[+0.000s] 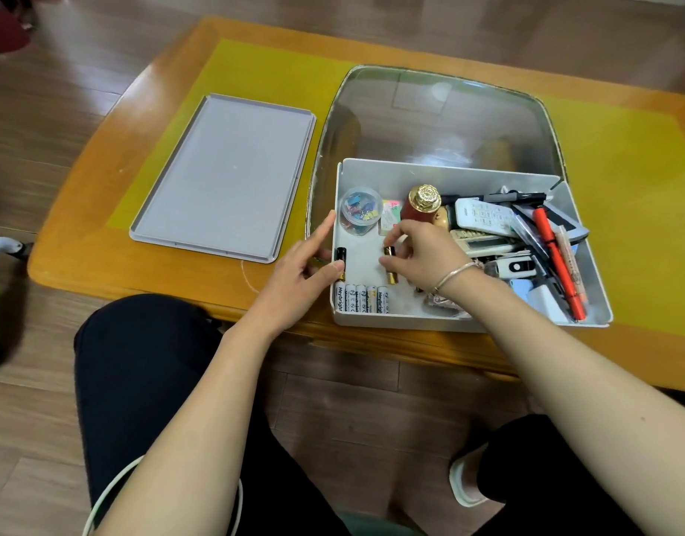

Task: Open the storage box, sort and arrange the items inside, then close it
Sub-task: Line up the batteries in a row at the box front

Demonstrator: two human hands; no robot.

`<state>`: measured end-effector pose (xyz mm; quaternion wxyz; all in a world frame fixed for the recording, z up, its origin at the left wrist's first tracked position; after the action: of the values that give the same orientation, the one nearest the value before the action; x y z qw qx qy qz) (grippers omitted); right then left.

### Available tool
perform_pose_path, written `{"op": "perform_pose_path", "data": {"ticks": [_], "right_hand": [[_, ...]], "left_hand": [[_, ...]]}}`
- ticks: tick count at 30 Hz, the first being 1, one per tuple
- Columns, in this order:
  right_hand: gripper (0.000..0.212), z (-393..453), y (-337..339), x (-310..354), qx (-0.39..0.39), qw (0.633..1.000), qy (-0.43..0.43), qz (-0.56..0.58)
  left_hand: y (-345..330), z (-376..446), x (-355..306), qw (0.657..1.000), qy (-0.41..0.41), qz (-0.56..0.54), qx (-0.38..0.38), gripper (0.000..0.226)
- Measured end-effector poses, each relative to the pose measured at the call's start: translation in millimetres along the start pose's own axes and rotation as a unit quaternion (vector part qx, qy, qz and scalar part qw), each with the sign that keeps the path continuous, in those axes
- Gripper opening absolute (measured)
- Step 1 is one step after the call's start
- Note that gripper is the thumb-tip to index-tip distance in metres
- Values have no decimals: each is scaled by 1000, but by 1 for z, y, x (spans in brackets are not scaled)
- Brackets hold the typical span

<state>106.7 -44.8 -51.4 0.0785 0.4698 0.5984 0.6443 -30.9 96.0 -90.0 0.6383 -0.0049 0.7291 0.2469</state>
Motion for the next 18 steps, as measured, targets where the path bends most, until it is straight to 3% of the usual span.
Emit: {"op": "perform_pose_path", "data": {"ticks": [8, 18], "right_hand": [[22, 18, -23, 7, 36, 992, -73, 93], [34, 20, -26, 9, 61, 996, -50, 38]], "left_hand": [[0, 0, -4, 1000, -7, 5, 2, 64], [-1, 1, -2, 1000, -10, 0, 4, 64]]}}
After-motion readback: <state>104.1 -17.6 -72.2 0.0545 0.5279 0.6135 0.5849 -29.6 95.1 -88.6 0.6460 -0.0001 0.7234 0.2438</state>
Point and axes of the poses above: each hand's wrist, its own z-axis towards the middle knuckle, its own y-axis out of the back of the hand, x = y × z, the point moved 3 cm from there along z, towards the middle knuckle
